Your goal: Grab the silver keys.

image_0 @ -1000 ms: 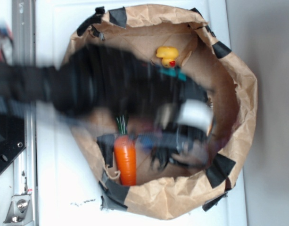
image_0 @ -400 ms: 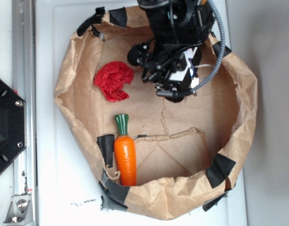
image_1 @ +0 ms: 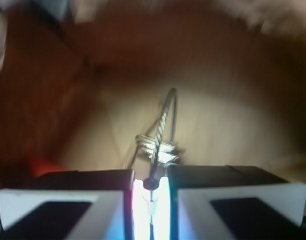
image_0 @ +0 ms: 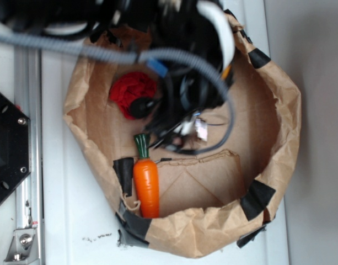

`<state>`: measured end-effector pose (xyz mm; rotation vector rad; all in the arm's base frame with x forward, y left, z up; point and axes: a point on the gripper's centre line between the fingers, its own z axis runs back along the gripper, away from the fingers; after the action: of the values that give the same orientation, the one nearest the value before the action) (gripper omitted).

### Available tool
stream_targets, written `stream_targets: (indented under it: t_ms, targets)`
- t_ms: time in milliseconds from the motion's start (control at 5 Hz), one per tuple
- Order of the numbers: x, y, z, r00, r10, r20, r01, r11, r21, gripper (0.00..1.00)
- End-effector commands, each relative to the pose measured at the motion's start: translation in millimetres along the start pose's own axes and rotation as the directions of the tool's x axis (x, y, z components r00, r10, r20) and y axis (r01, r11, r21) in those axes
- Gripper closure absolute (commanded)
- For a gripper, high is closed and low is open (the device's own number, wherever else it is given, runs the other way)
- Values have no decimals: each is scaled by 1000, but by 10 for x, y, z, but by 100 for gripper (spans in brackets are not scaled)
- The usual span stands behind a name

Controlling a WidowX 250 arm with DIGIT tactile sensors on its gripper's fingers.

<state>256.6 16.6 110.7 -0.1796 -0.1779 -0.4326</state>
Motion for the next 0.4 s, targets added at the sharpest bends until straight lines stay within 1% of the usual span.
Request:
stream_targets:
  t_ms: [0,200]
  targets:
    - [80,30,185,987,95,-130,-75,986,148,100]
    - [149,50,135,990,130,-49,-121,981,153,100]
